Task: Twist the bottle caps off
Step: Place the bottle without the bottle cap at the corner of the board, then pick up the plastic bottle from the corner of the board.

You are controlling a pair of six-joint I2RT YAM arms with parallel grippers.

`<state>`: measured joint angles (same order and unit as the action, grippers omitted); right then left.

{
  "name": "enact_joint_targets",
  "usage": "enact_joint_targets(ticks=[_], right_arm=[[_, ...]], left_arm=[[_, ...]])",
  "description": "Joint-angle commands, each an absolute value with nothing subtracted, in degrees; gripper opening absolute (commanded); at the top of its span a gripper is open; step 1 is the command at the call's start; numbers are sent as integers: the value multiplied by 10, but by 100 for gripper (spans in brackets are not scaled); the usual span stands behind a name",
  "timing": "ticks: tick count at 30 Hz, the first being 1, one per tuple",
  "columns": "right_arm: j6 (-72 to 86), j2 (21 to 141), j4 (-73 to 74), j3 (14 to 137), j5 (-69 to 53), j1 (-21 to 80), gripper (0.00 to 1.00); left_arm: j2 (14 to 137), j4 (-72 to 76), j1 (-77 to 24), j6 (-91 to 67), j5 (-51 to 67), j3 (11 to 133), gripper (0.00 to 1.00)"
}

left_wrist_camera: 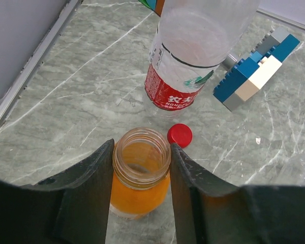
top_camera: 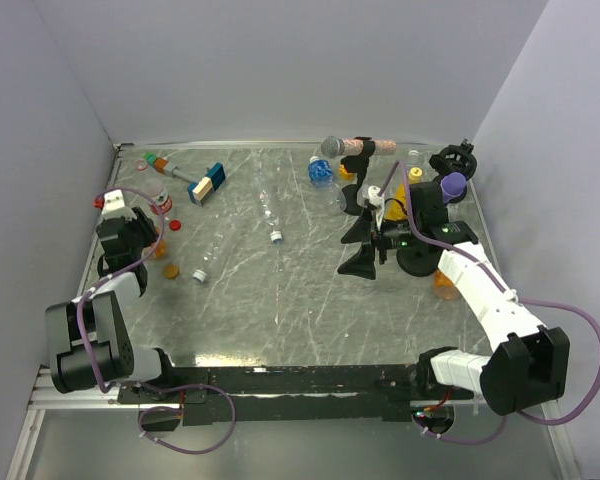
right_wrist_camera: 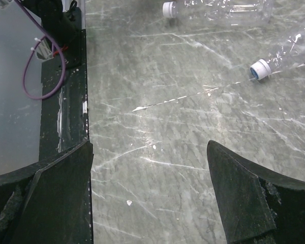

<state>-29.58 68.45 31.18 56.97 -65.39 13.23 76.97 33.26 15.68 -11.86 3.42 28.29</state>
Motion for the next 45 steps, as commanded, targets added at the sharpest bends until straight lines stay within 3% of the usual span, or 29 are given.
enact_joint_targets(ticks=[1,6,12,16,19,23,26,33,40,45], right_arm=[[-309,687,309,576,-664,128,99],[-307,688,309,577,-667,126,99],[-299,683,304,575,-673,118,99],[-302,681,307,575,-673,115,99],[-315,675,313,576,-668,113,99],[-335,665,317,571,-667,109,99],[-356,663,330,570,-672,108,99],[-367,665,337,570,-675,105,99],[-368,670,338,570,-677,105,99],[-368,676,339,570,-677,104,99]], left_arm=[[750,345,158,-129,24,307,53],[726,315,156,-133,18,314,71],[675,264,156,-142,25,328,79],[606,193,157,-155,2,351,99],[557,122,159,-193,-5,375,97],[513,19,159,-224,149,431,99],[536,-90,127,-244,221,482,91],[640,-271,-74,-162,66,563,92],[798,-328,-141,-117,-35,631,93],[894,-344,-157,-83,-25,671,92]])
